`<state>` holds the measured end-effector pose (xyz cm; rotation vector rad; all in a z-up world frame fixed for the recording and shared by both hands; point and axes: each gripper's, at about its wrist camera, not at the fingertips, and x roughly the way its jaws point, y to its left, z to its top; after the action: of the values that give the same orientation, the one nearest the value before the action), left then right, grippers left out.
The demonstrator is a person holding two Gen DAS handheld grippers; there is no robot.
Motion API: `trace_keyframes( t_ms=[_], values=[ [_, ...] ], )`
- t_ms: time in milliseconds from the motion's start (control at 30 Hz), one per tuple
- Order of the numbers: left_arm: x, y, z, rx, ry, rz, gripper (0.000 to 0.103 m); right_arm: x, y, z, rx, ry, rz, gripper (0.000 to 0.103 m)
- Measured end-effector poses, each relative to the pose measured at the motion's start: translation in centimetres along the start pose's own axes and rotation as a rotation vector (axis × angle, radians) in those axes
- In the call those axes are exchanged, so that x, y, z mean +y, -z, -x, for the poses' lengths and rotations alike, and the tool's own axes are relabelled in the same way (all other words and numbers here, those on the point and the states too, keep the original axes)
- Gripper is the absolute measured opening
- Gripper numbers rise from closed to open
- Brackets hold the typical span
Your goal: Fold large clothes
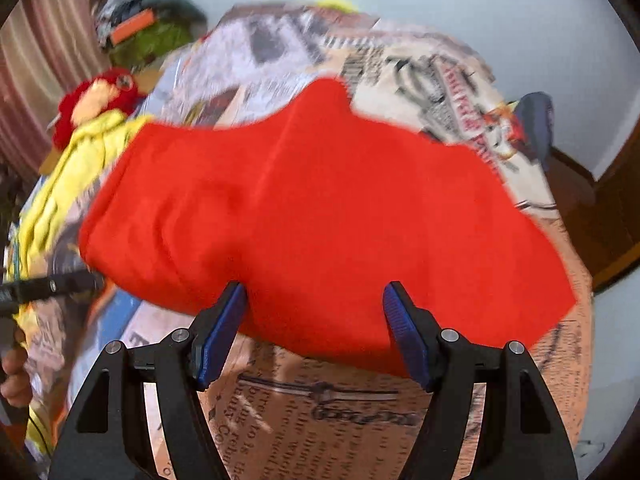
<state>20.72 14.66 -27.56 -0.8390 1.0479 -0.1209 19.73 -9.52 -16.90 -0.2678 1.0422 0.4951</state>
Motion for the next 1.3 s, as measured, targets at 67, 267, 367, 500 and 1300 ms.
trace_keyframes(
  t_ms=[67,267,367,500,1300],
  values=[
    [1.1,-0.4,-0.8,0.022,0.089,0.082,0.061,0.4,0.2,0.2,-0.020,0.020,0.020,0.071],
    [3.6,-1.8,-2.6,-0.013,0.235,0.259,0.061,0.3,0.3,0.3,-0.018,0.006,0.026,0.072],
    [4.7,-2.6,-3.3,-0.050,0.265,0.339,0.061,0.2,0.3,0.3,-0.020,0.003,0.016,0.072],
    [6.6,-3.3,-4.6,-0.096,0.276,0.476,0.061,0.4,0.2,0.3,-0.019,0.013,0.017,0.072],
    [-1.4,-7.5,9.5,-0.477,-0.200,0.050,0.008,3.0,-5.1,3.6,-0.058,-0.073,-0.032,0.072]
  ],
)
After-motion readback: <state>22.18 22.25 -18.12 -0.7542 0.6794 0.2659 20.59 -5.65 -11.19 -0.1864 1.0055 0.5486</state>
